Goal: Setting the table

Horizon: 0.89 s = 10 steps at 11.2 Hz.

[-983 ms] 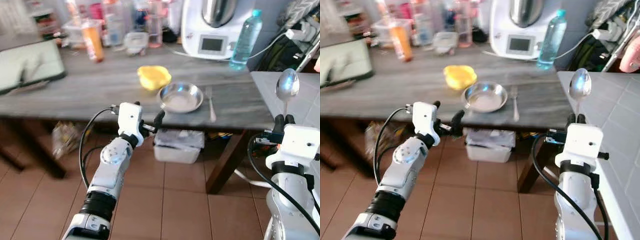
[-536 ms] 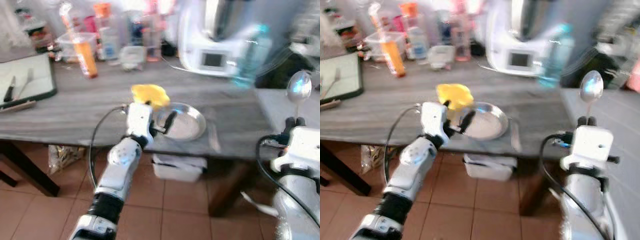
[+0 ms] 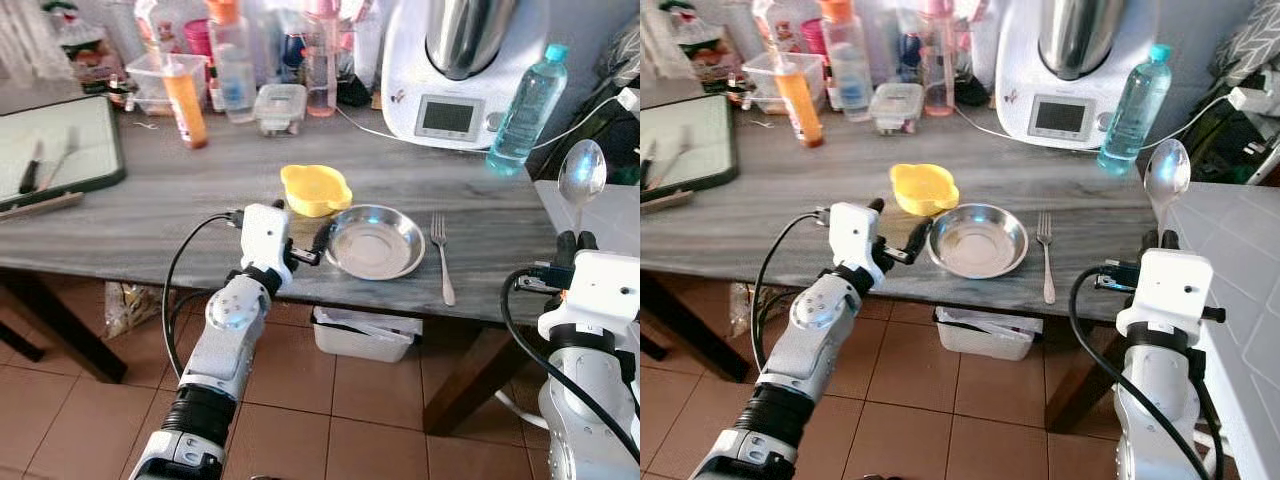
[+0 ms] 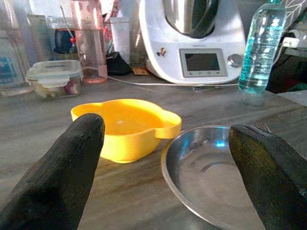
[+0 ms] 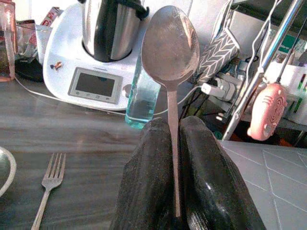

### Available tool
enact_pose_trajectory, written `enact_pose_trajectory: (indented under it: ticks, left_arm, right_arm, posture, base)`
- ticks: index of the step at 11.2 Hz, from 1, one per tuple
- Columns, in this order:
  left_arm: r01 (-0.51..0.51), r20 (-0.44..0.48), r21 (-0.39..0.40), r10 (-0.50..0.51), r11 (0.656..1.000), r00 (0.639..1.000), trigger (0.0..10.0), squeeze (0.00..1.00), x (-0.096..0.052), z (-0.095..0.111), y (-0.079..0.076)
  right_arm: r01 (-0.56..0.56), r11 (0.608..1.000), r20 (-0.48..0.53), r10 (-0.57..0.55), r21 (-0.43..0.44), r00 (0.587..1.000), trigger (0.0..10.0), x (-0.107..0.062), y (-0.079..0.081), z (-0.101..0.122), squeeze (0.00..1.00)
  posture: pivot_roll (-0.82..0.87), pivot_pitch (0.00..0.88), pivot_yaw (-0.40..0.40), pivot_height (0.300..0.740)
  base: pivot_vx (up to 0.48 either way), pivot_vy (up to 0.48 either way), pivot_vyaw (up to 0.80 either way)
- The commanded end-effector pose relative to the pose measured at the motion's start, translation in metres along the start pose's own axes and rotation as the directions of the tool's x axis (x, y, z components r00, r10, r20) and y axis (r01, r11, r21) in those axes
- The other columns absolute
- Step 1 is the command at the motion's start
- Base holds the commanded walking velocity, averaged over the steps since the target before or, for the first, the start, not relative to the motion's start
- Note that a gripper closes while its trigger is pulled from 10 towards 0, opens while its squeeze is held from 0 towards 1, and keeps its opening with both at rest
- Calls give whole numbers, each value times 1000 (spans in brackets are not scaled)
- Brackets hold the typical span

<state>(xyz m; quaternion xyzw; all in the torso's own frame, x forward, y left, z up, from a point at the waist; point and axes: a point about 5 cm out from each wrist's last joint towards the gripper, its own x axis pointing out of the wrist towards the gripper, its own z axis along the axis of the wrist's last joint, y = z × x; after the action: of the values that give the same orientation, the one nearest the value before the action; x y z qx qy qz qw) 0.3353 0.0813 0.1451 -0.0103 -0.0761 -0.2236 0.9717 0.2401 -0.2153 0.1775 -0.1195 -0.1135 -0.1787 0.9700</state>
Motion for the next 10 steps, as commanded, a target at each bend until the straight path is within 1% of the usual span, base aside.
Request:
enact_pose_trajectory:
  ticks: [1, 10]
  left_arm:
    - [24, -8, 7, -24, 1000, 1000, 10000, 0, 1, 0, -5]
    - [26, -18, 2, -26, 1000, 999, 10000, 0, 3, 0, -7]
  right_arm:
    - [13, 1000, 16, -13, -6, 1000, 10000, 1, -3, 5, 0]
    - [9, 1000, 4, -9, -4, 1000, 10000, -1, -2, 3, 0]
  posture:
    - [36, 93, 6, 740]
    - [35, 95, 10, 740]
  base:
    - [0, -296, 0]
    - [0, -292, 0]
